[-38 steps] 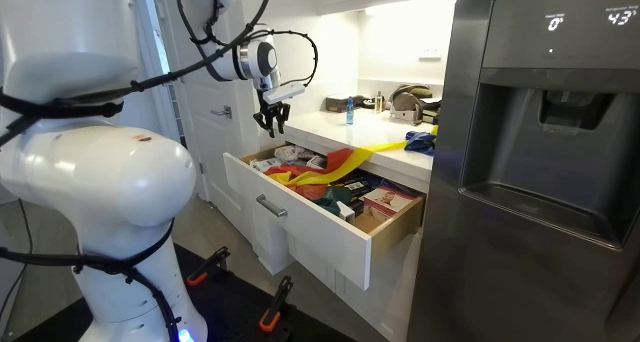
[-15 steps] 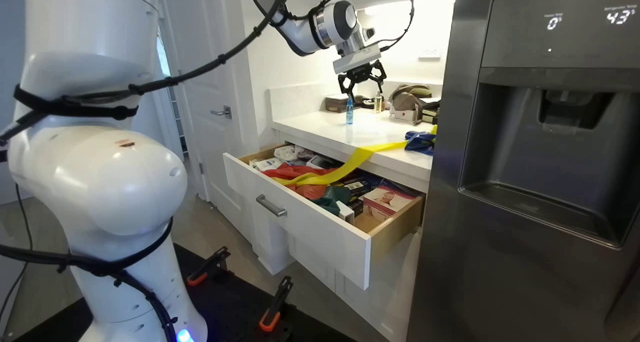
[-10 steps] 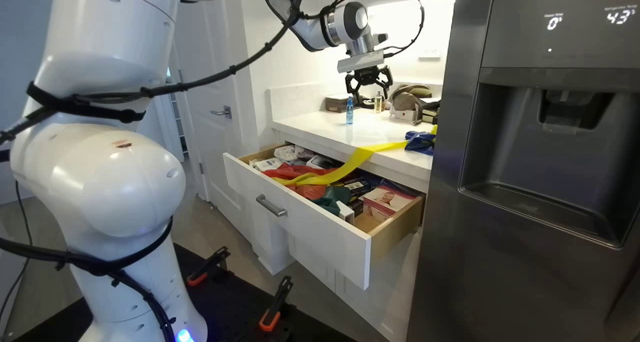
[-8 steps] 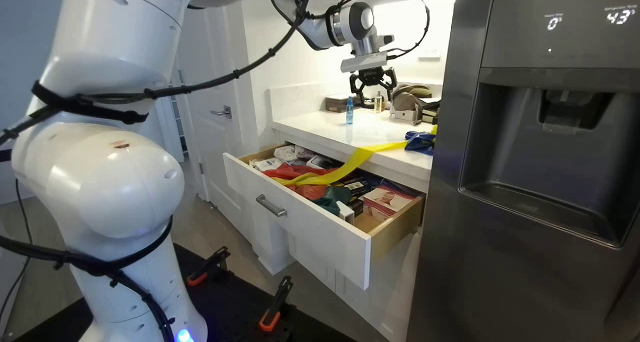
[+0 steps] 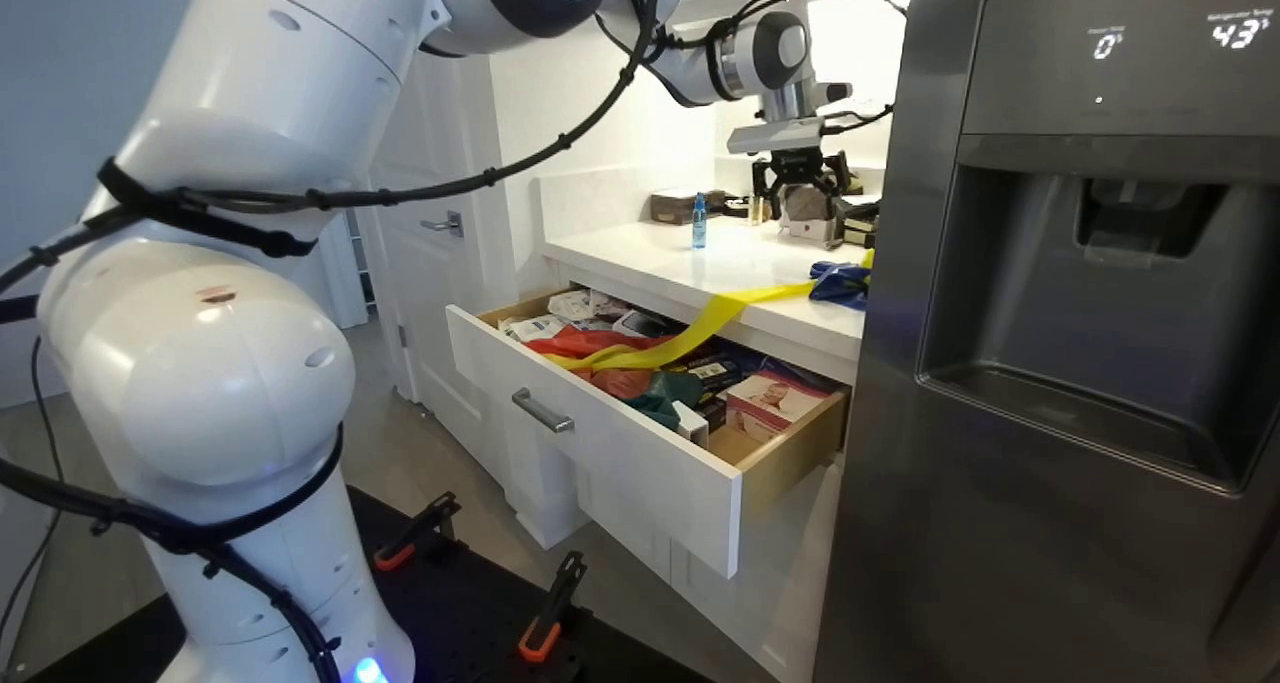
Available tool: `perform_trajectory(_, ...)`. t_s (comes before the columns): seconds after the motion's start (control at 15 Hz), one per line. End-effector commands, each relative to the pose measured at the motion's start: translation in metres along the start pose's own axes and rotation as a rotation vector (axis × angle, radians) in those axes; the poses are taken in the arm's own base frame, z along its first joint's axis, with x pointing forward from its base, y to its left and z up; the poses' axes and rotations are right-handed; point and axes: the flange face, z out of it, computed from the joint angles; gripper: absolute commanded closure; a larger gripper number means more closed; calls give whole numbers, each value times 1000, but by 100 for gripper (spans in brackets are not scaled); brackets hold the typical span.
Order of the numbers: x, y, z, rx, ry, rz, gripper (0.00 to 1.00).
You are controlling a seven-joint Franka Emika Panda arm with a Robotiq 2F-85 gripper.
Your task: Open the top drawer, put all 3 bands inside and then close the drawer
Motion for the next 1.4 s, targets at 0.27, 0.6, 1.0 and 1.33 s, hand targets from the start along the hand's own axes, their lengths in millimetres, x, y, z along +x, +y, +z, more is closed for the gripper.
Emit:
perform_trajectory(0.27, -4, 26, 48, -24, -91, 103, 0)
perform_trajectory(0.6, -9, 19, 82, -22, -114, 87, 0)
perform_trajectory(1.0, -6, 12, 104, -19, -108, 56, 34)
perform_trajectory(1.33, -3, 7, 110, -7, -112, 44, 73)
